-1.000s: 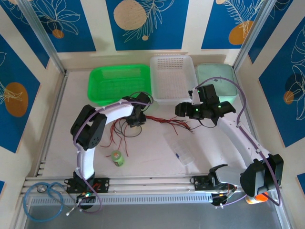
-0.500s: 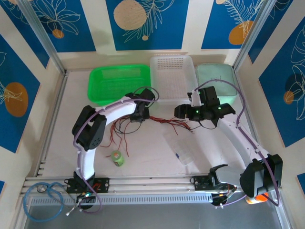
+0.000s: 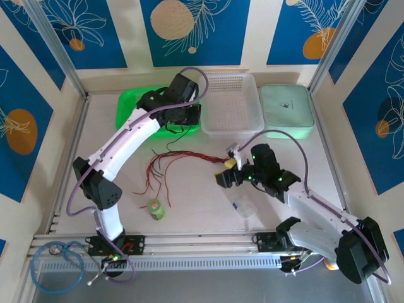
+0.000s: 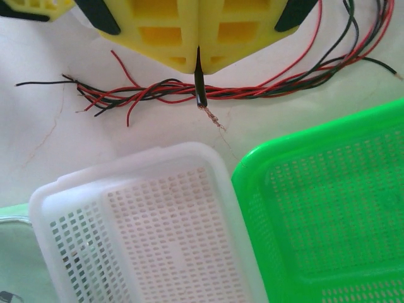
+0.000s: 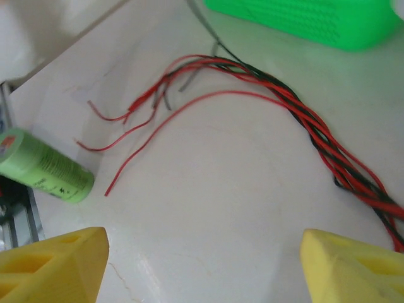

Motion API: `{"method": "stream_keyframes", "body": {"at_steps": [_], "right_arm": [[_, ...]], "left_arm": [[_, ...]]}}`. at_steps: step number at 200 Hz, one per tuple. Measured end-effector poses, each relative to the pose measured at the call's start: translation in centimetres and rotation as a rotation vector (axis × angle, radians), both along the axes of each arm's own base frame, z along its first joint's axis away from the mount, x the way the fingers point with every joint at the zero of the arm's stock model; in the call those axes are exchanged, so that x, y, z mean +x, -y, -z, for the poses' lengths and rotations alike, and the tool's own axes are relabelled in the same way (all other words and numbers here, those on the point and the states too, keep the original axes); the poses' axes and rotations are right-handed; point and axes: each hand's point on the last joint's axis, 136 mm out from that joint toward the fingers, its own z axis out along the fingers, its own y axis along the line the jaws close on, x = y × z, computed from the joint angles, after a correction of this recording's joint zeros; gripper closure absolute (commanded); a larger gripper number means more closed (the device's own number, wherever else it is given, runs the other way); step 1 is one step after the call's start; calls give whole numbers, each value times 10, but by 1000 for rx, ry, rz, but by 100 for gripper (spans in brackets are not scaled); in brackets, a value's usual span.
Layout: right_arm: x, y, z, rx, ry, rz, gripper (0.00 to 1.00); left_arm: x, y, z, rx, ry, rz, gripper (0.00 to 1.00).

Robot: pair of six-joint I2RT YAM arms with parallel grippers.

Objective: Untangle the cables

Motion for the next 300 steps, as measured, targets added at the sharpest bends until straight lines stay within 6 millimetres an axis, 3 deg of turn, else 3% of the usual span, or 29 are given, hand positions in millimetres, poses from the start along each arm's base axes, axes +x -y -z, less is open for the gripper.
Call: {"method": "stream_keyframes", "body": {"at_steps": [30,59,85,110,127,146,173,207,236,251,274,300], "right_arm": [[10,-27,-4,-14,147,-101,20],[45,-51,4,-43,162,-104,24],[82,-65,24,-85,117,-48,28],[107,-64,52,-165,73,28,38],[118,-53,72,-242,19,96,47],[124,-32,82,-319,-52,200,47],[112,3,77,-345,-207,401,43],[85,40,62,-213,-555,729,43],[64,43,73,-63,-869,921,42],[55,39,77,24,-998,997,34],[51,38,74,130,-1110,1106,20],[55,42,70,234,-1174,1232,17]], "left_arm": [[-3,-2,-20,4,31,31,100],[-2,-5,-38,-4,68,42,100],[-1,-12,-45,7,81,38,100],[-1,-22,-48,18,82,31,100],[-1,-29,-52,20,89,23,100],[-1,-37,-57,23,100,11,100],[-4,-43,-66,15,117,1,100],[-5,-45,-70,9,126,-1,100],[-4,-46,-69,19,130,9,100],[-4,-46,-67,24,128,17,100],[-5,-46,-63,26,121,26,100],[-4,-49,-63,21,127,35,100]]}}
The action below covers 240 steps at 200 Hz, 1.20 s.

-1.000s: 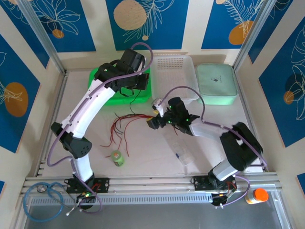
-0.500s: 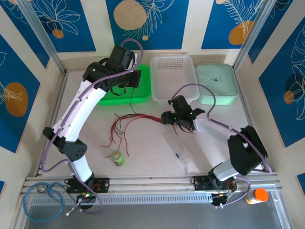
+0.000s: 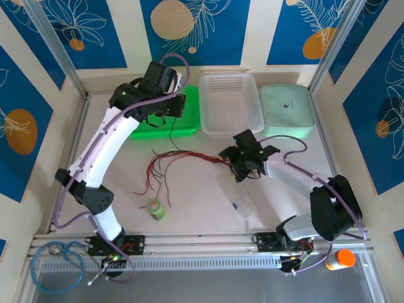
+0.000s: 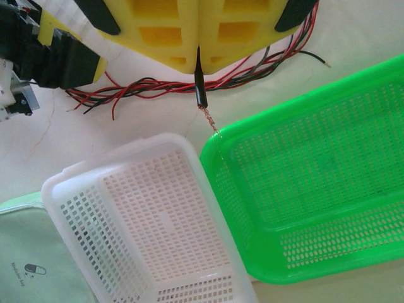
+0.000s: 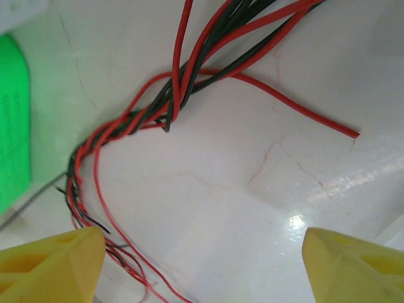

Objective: Untangle the cables

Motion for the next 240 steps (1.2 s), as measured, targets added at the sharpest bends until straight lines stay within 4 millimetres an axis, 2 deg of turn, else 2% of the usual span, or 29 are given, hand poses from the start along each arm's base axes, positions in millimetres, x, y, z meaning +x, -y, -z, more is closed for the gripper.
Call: {"method": "stream_keyframes", "body": {"at_steps": [33,70,122,141,172,212,240], "right_arm": [[9,5,14,15,-72,131,21],[27,-2,37,-3,-150,189,22],[60,-14,36,-17,-133,221,25],[61,-14,42,-28,-149,242,29],[47,-15,65,-72,-229,253,32],[51,-15,63,-91,-226,278,72],[52,-6,69,-124,-239,311,90]], "left_arm": [[0,-3,-4,-21,9,5,100],[0,-3,-9,-35,21,27,100],[-5,-5,-16,-65,33,45,100],[-6,-5,-17,-75,36,49,100],[-3,-12,-19,-82,39,35,100],[0,-20,-22,-101,49,20,100],[0,-27,-27,-115,58,10,100]]}}
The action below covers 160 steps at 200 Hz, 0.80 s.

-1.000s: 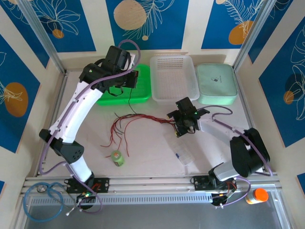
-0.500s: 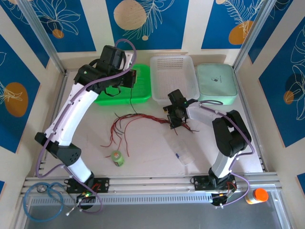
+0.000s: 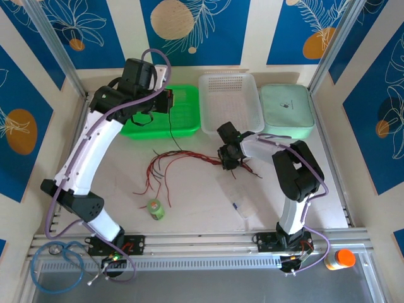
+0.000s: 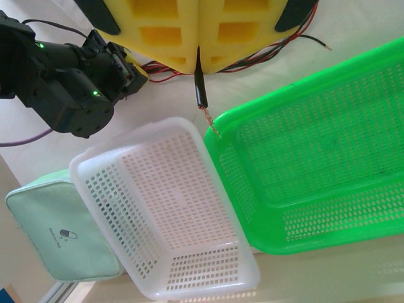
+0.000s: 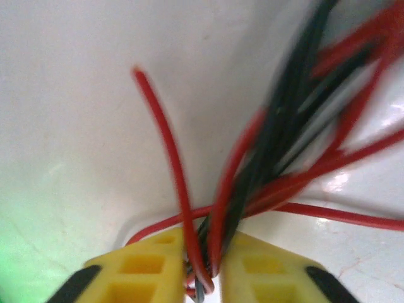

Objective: Untangle the cables

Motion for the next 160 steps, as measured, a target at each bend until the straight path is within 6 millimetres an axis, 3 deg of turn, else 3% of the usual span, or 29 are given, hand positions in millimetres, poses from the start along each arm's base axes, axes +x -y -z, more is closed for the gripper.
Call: {"method": "stream_keyframes", "body": {"at_steps": [35,99,134,160], "right_arm": [[5,11,0,-17,0,25,100],[9,28,2,-28,-3,70,100],[6,40,3,-30,3,95,93],[3,52,2,-43,4,123,86]], "left_arm": [[2,-14,-11,-21,26,-29,100],[15,-56,-26,-2,79,-145,100],[11,-84,-35,35,106,-216,100],[2,-93,-38,45,106,-238,100]]}}
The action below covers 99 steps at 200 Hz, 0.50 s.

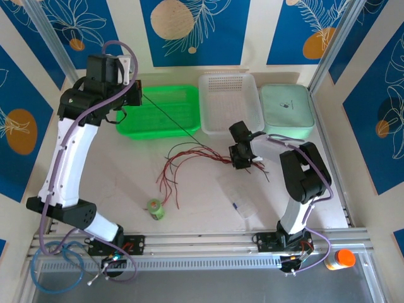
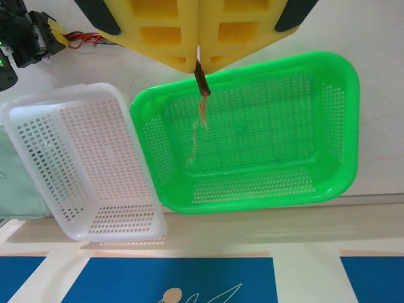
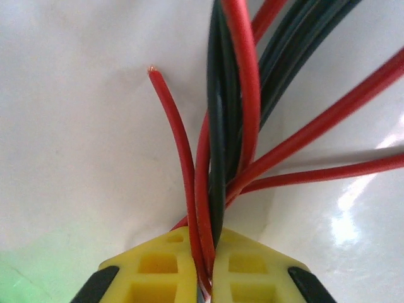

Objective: Untangle the cables

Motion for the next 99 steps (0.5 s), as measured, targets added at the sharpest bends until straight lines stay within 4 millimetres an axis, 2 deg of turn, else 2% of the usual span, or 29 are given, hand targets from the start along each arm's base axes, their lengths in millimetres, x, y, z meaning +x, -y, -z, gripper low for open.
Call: {"method": "stream_keyframes", "body": {"at_steps": [27,42,63,99], "right_arm": [[-3,12,2,-15,-6,31,73],[-1,13,1,-17,3,33,71],[-1,15,1,-18,5,38,73],[-4,18,2,-21,2,42,86]], "left_arm": [[-3,-8,1,9,2,-23,100],[-3,-11,3,13,1,-33,100],[-2,-13,7,19,-5,-42,100],[-2,-16,10,27,-12,-53,100]]}}
